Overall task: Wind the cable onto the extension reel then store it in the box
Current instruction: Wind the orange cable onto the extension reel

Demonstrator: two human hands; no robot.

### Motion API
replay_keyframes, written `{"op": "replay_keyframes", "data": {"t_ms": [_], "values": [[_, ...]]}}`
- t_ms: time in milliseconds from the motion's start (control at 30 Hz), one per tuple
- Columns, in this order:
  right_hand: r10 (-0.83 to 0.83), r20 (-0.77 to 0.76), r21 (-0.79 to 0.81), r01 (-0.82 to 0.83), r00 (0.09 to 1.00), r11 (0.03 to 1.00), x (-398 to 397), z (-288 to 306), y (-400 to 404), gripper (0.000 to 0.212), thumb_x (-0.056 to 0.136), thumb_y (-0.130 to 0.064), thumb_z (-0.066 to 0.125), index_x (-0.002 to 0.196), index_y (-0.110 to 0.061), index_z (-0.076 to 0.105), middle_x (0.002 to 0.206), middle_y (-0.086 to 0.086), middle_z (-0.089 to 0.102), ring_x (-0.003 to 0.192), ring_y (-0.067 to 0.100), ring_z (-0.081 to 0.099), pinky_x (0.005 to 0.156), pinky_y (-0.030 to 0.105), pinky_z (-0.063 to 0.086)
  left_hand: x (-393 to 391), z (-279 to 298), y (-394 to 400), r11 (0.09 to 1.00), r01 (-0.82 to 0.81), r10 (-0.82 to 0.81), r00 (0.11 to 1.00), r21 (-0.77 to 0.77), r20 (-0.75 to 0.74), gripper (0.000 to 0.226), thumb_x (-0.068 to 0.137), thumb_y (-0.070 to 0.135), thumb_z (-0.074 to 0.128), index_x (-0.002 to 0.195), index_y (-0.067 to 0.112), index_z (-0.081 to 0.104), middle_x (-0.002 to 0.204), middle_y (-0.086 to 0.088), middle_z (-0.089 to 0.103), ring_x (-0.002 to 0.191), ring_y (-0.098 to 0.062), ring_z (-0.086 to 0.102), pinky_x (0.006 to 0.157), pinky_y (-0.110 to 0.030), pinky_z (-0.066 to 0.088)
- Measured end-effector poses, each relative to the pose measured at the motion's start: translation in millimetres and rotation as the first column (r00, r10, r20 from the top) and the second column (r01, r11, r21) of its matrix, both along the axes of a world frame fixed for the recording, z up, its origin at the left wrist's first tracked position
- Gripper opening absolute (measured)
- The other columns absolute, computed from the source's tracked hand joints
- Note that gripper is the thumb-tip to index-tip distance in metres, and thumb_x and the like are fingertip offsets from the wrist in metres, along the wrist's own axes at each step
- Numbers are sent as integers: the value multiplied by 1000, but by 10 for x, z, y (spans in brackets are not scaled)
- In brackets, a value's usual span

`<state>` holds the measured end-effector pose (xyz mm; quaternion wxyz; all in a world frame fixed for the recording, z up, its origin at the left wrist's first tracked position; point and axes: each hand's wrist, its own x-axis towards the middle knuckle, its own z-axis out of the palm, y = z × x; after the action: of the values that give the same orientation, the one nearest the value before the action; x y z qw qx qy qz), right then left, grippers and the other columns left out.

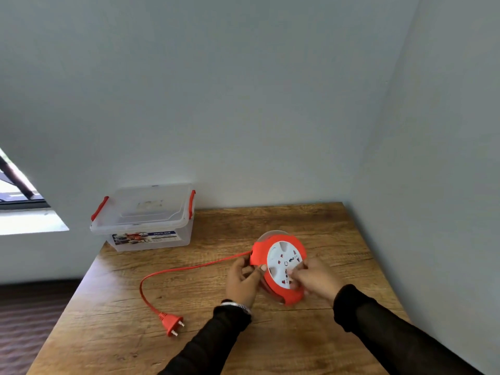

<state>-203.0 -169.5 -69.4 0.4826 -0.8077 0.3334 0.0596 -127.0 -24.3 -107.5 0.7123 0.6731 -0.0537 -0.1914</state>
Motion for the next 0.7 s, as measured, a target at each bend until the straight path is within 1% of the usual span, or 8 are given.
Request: {"op": "replay_keyframes", "data": {"t_ms": [33,67,133,200,267,367,500,700], "values": [[104,8,-255,-98,995,962,-24,4,-19,13,88,-25,56,92,-15,62,88,-1,69,69,11,61,59,27,48,66,41,9,999,39,-39,999,30,14,29,83,-4,63,111,-2,60,88,-14,67,79,-28,63,76,-41,55],[216,3,-502,-186,976,845,-45,10,-41,17,87,-26,55,101,-19,61,100,-2,65,83,14,62,67,29,49,139,89,19,994,87,-89,995,66,32,27,84,-5,61,111,-3,61,85,-10,67,76,-22,64,71,-34,56],[472,4,-769,-299,881,565,-60,52,-70,31,88,-29,53,119,-28,54,124,-3,56,98,15,59,74,29,51,284,204,35,967,201,-213,975,156,67,24,86,-5,57,110,-2,61,84,-3,67,73,-13,63,62,-18,56],[745,-123,-877,-423,656,228,-66,115,-97,41,81,-30,66,120,-33,55,132,1,55,106,19,59,72,33,54,411,317,42,915,301,-342,932,270,120,24,87,-3,55,109,4,62,85,2,66,73,-6,62,60,-11,52],[825,-331,-884,-457,459,-100,-74,147,-109,52,67,-24,80,113,-38,61,126,3,61,98,21,65,67,32,54,508,411,24,845,375,-465,868,381,177,21,89,0,54,107,5,63,87,-2,66,76,-9,61,66,-13,52],[780,-537,-812,-448,321,-375,-34,209,-123,51,64,-35,81,110,-48,61,123,-2,64,86,12,66,76,28,53,617,506,-5,707,466,-631,755,532,177,21,88,2,53,106,3,64,90,-8,66,81,-17,62,75,-28,52],[730,-656,-719,-453,191,-528,52,227,-80,54,78,-32,73,125,-47,50,141,7,50,103,19,62,93,38,49,696,565,-1,581,559,-722,689,591,59,38,75,-2,56,110,13,64,101,-11,72,87,-24,70,79,-37,58],[728,-668,-651,-594,152,-473,192,225,36,60,95,-14,50,142,-41,24,151,30,20,107,39,53,89,48,44,786,562,31,586,552,-701,712,593,31,38,74,7,72,111,8,65,96,-1,69,88,-13,65,81,-29,56]]}}
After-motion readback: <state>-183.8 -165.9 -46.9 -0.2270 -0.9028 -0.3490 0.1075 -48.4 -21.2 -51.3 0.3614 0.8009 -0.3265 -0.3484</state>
